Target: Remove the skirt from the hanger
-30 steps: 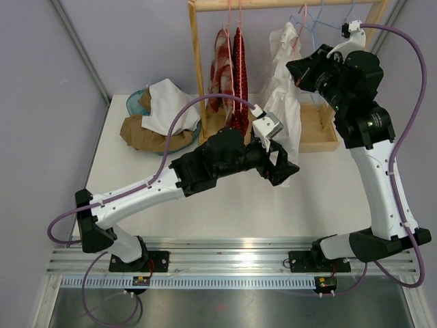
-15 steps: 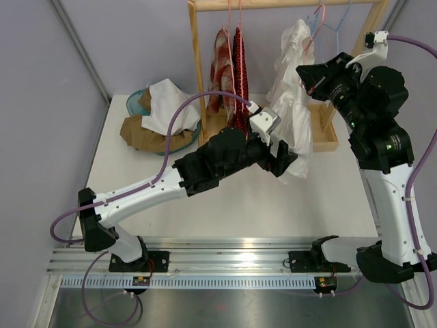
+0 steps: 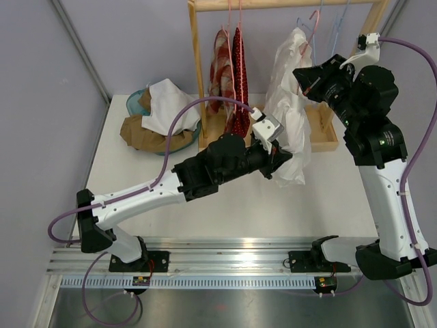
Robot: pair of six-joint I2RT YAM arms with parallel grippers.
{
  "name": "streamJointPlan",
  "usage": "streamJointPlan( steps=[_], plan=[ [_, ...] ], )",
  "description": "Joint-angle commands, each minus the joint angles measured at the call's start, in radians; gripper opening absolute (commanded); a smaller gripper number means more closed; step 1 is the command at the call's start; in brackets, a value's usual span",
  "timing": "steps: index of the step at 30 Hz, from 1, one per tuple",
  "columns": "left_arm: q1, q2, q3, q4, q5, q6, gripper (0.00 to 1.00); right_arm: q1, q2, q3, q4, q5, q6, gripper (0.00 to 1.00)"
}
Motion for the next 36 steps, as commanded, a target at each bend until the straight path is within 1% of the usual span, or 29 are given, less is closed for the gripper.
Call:
streamJointPlan(
  steps=[1,2,4,5,9,10,11,13,18,19,21,22,25,27,30,32,33,34,35,36],
  plan=[
    [-0.022,-0.088,-0.058,0.057,-0.043,-0.015,0.00,0.006,0.025,0.098,0.054,0.028,-0.044,0.00],
    [-0.050,-0.103,-0.084,0.046,-0.059,-0.015,0.00,0.006,0.040,0.121,0.045,0.068,-0.055,0.00],
    [-0.083,-0.164,-0.133,0.042,-0.109,-0.024,0.00,0.006,0.083,0.183,0.032,0.080,-0.081,0.00],
    [-0.117,-0.189,-0.194,0.039,-0.123,-0.029,0.00,0.005,0.097,0.203,0.028,0.093,-0.090,0.00],
    [-0.214,-0.286,-0.342,0.026,-0.210,-0.076,0.00,0.005,0.154,0.296,0.019,0.113,-0.118,0.00],
    [-0.232,-0.316,-0.366,0.020,-0.264,-0.084,0.00,0.005,0.161,0.306,0.019,0.117,-0.120,0.00],
    [-0.266,-0.329,-0.389,0.013,-0.287,-0.092,0.00,0.006,0.166,0.316,0.019,0.125,-0.121,0.00],
    [-0.292,-0.353,-0.454,0.005,-0.335,-0.113,0.00,0.006,0.177,0.335,0.019,0.130,-0.121,0.00],
    [-0.383,-0.399,-0.567,-0.031,-0.395,-0.162,0.00,0.005,0.186,0.365,0.023,0.174,-0.138,0.00],
    [-0.418,-0.404,-0.593,-0.032,-0.416,-0.171,0.00,0.005,0.187,0.370,0.022,0.188,-0.141,0.00],
    [-0.467,-0.416,-0.610,-0.043,-0.468,-0.190,0.00,0.005,0.195,0.384,0.025,0.215,-0.147,0.00],
    [-0.514,-0.421,-0.621,-0.050,-0.511,-0.194,0.00,0.006,0.203,0.393,0.025,0.220,-0.152,0.00],
    [-0.585,-0.424,-0.633,-0.076,-0.586,-0.236,0.00,0.005,0.238,0.439,0.005,0.231,-0.157,0.00],
    [-0.605,-0.422,-0.649,-0.089,-0.626,-0.280,0.00,0.006,0.252,0.458,-0.007,0.235,-0.150,0.00],
    [-0.608,-0.416,-0.656,-0.092,-0.649,-0.311,0.00,0.006,0.226,0.426,-0.018,0.226,-0.129,0.00],
    [-0.605,-0.398,-0.617,-0.109,-0.700,-0.291,0.00,0.005,0.169,0.381,-0.023,0.217,-0.112,0.00],
    [-0.601,-0.381,-0.588,-0.130,-0.771,-0.288,0.00,0.005,0.143,0.328,-0.039,0.213,-0.106,0.00],
    [-0.567,-0.349,-0.557,-0.179,-0.784,-0.277,0.00,0.006,0.117,0.298,-0.050,0.191,-0.098,0.00],
    [-0.539,-0.328,-0.482,-0.194,-0.775,-0.229,0.00,0.005,0.052,0.228,-0.060,0.174,-0.082,0.00],
    [-0.510,-0.311,-0.446,-0.208,-0.764,-0.204,0.00,0.005,0.016,0.193,-0.085,0.160,-0.072,0.00]
  ],
)
